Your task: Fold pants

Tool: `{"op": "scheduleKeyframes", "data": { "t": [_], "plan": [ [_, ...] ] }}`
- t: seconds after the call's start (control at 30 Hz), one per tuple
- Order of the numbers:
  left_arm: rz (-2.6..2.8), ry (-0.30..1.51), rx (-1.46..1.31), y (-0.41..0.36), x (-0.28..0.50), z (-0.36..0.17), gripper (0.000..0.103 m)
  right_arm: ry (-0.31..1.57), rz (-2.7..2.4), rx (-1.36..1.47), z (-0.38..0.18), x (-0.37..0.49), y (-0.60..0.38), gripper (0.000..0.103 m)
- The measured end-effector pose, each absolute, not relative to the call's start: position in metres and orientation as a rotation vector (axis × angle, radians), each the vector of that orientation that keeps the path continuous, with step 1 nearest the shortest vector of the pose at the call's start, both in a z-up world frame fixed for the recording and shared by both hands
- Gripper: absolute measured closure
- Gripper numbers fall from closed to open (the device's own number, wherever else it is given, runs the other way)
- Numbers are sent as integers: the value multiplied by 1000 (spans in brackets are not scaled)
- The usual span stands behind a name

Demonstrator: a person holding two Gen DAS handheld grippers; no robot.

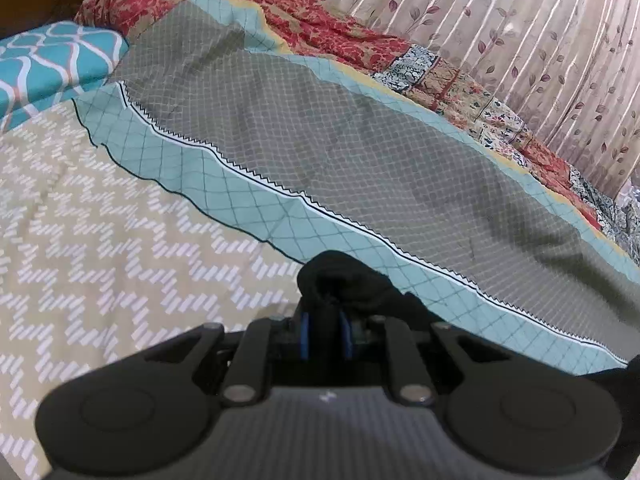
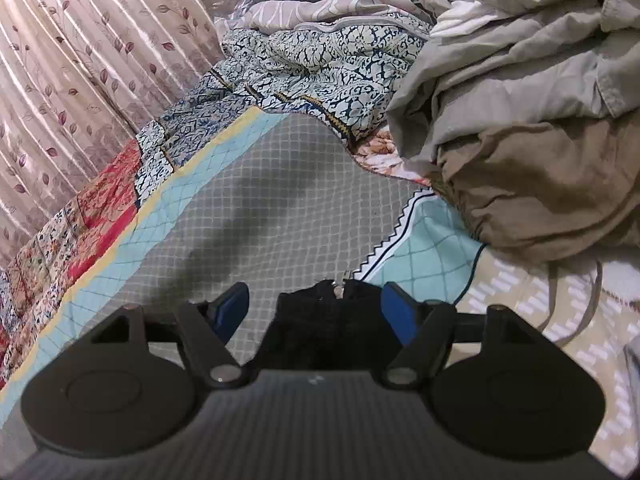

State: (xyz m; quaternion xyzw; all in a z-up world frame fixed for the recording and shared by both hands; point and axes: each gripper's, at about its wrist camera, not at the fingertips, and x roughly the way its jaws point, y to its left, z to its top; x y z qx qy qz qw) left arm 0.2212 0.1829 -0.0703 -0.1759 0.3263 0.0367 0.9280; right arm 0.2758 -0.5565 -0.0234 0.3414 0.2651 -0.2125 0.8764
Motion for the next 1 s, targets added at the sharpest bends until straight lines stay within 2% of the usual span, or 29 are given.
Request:
{"op": "scheduleKeyframes", "data": {
  "t": [0.17,0.37,0.47,0.5,0.53,0.57,0.77,1.0],
  "plan": [
    [67,636,-373,182,213,-64,89,631,-431,661,-24,312,-542,28],
    [38,568,-351,180,178,-45,89,842,-489,587,-50,382,-504,28],
    [19,549,-311,179,160,-35,89,894,-580,501,-69,397,-494,35],
    [13,545,-297,178,155,-31,89,883,-603,447,-69,397,-490,50],
    [5,538,-275,177,150,-27,89,877,-601,403,-69,396,-487,81],
    [-2,530,-257,176,145,-24,89,878,-569,416,-68,393,-490,96],
    [-12,491,-259,175,118,-4,89,643,-503,673,-24,304,-534,96],
    [-18,452,-272,184,50,15,89,404,-381,870,18,109,-574,96]
  ]
}}
